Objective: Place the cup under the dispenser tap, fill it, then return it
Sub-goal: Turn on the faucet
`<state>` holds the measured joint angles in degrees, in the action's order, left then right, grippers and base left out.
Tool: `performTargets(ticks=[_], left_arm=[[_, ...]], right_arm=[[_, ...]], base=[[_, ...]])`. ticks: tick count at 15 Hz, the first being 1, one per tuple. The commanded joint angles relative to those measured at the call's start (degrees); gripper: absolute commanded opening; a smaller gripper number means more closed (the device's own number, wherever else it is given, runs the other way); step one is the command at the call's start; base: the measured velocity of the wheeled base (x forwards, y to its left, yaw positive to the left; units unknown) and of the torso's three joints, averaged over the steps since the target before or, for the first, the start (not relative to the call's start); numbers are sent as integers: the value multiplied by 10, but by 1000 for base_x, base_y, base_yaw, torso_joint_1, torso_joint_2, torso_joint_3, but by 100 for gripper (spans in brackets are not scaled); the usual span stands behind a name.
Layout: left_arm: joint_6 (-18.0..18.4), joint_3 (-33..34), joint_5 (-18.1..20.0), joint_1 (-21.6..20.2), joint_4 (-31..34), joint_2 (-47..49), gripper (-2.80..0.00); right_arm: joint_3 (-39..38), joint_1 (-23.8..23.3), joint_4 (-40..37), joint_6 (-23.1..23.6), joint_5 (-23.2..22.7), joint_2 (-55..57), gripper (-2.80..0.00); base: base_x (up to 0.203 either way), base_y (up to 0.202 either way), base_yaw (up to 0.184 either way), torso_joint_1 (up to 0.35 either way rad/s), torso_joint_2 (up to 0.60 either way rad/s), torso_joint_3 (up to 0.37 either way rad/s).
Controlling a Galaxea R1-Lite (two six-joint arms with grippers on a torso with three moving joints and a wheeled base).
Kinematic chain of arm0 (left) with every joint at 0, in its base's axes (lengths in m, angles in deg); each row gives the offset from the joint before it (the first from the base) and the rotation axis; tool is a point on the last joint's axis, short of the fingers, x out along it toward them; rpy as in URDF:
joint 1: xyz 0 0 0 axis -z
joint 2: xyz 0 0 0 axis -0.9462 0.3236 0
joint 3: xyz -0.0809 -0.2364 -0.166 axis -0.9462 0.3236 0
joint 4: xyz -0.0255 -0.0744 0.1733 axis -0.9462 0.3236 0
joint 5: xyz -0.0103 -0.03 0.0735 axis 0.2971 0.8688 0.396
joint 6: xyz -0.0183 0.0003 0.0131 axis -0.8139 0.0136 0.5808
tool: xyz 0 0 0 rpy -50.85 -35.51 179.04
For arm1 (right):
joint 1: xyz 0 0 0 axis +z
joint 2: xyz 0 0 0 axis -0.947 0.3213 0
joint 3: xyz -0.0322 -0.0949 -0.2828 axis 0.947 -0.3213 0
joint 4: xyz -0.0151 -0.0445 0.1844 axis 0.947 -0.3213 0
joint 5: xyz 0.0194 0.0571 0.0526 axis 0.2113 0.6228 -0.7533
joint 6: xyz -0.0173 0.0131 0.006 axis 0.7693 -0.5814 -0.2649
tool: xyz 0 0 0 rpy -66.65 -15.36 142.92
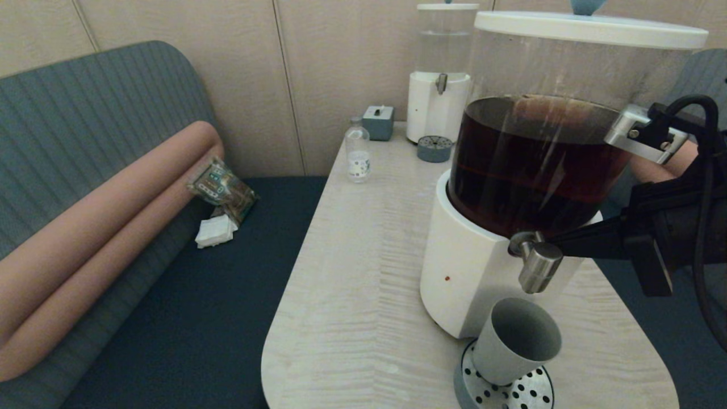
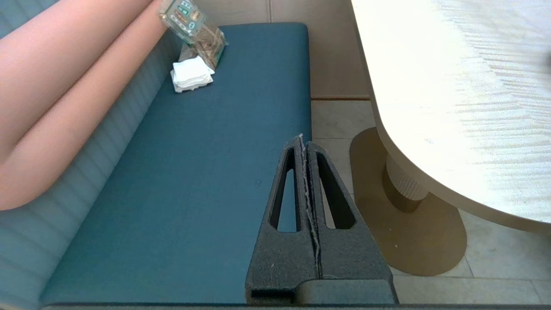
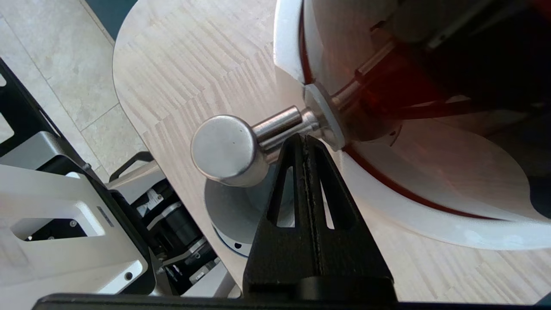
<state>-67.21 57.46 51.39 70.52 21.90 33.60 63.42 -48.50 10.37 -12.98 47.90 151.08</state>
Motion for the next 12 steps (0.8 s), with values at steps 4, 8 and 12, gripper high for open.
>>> performTargets(ticks=[4,8,12], left_arm=[[0,0,0,0,0,1,-280],[0,0,0,0,-1,1,-280],[0,0,0,0,-1,1,-280]], right_arm=[[1,6,11,1,0,5,-280],[0,6,33,0,5,6,-280],[-4,10,38,0,4,4,-280]], base=[[0,0,0,0,0,0],[0,0,0,0,0,0],[0,0,0,0,0,0]])
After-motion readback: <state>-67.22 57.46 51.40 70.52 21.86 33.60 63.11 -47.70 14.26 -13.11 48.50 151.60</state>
